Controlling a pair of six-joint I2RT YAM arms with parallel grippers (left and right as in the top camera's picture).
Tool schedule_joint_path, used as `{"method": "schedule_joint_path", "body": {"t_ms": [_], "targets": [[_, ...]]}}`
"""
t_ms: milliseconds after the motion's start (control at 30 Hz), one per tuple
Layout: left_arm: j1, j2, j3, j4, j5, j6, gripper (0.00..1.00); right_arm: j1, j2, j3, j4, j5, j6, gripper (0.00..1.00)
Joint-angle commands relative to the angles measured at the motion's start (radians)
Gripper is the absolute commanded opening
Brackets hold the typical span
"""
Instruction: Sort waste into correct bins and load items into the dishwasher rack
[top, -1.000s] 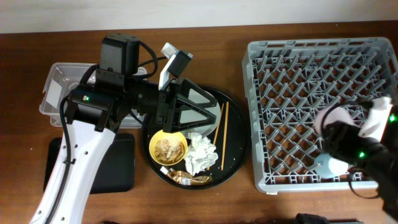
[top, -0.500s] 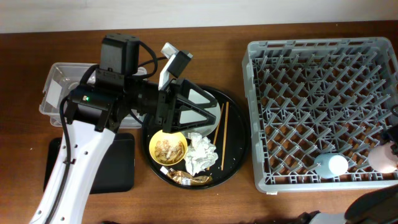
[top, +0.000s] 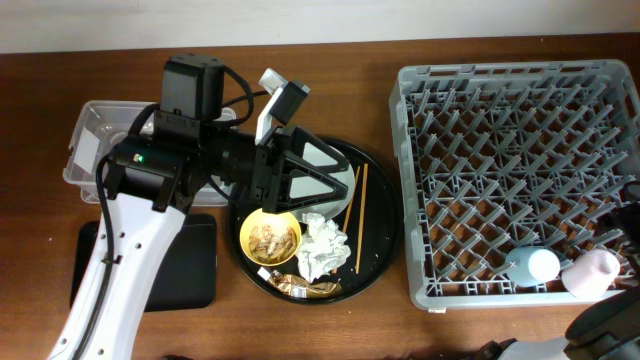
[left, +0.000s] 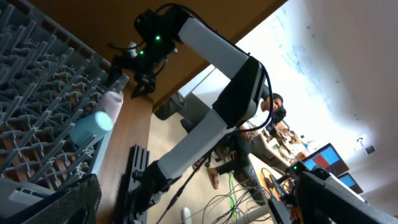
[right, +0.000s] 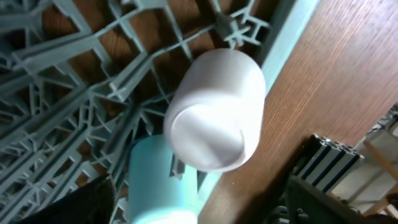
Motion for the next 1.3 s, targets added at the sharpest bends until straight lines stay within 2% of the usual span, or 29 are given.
{"method": "schedule_joint_path", "body": {"t_ms": [0,67,133,233,300,333,367,433,567,667,767,800,900,967,1067,1267], "targets": [[-0.001,-0.015,0.014,0.002,0.0,0.005,0.99,0.026,0.002,0.007,0.005,-0.113,-0.053,0.88],[-0.001,-0.015,0.014,0.002,-0.001,0.005,0.99,0.056,-0.071,0.06,-0.01,-0.262,-0.145,0.89],[-0.001,-0.018,0.014,0.0,-0.074,-0.012,0.99,0.092,-0.164,0.113,-0.03,-0.354,-0.201,0.9],[-0.001,-0.069,0.014,-0.058,-0.506,-0.09,0.99,0.246,-0.415,0.198,-0.029,-0.484,-0.255,1.0],[0.002,-0.132,0.014,-0.181,-0.935,-0.156,0.99,0.43,-0.58,0.216,-0.01,-0.484,-0.254,0.98],[0.017,-0.161,0.014,-0.245,-1.085,-0.184,0.99,0.505,-0.624,0.216,-0.008,-0.484,-0.253,0.98],[0.047,-0.192,0.014,-0.299,-1.167,-0.197,0.99,0.603,-0.675,0.216,-0.013,-0.484,-0.247,0.98],[0.121,-0.219,0.014,-0.383,-1.205,-0.196,0.99,0.783,-0.732,0.213,-0.039,-0.473,-0.246,0.98],[0.143,-0.181,0.013,-0.457,-1.236,-0.166,0.99,0.985,-0.699,0.174,-0.068,-0.415,-0.248,0.99],[0.143,-0.122,0.013,-0.529,-1.254,-0.166,0.99,1.149,-0.607,0.079,-0.091,-0.343,-0.247,1.0],[0.143,-0.098,0.013,-0.558,-1.254,-0.166,0.99,1.235,-0.495,0.006,-0.082,-0.341,-0.247,1.0],[0.143,-0.095,0.013,-0.558,-1.255,-0.166,0.99,1.266,-0.441,-0.014,-0.072,-0.342,-0.246,0.97],[0.143,-0.095,0.013,-0.557,-1.257,-0.158,0.99,1.345,-0.343,-0.025,-0.033,-0.341,-0.246,0.95],[0.143,-0.095,0.013,-0.56,-1.257,-0.122,0.99,1.353,-0.338,-0.023,0.005,-0.328,-0.214,0.99],[0.099,-0.092,0.013,-0.541,-1.271,-0.119,0.92,1.353,-0.396,0.01,0.034,-0.201,-0.143,0.99],[-0.042,-0.011,0.013,-0.488,-1.41,-0.117,0.93,1.353,-0.519,0.012,0.048,-0.194,-0.109,0.99]]}}
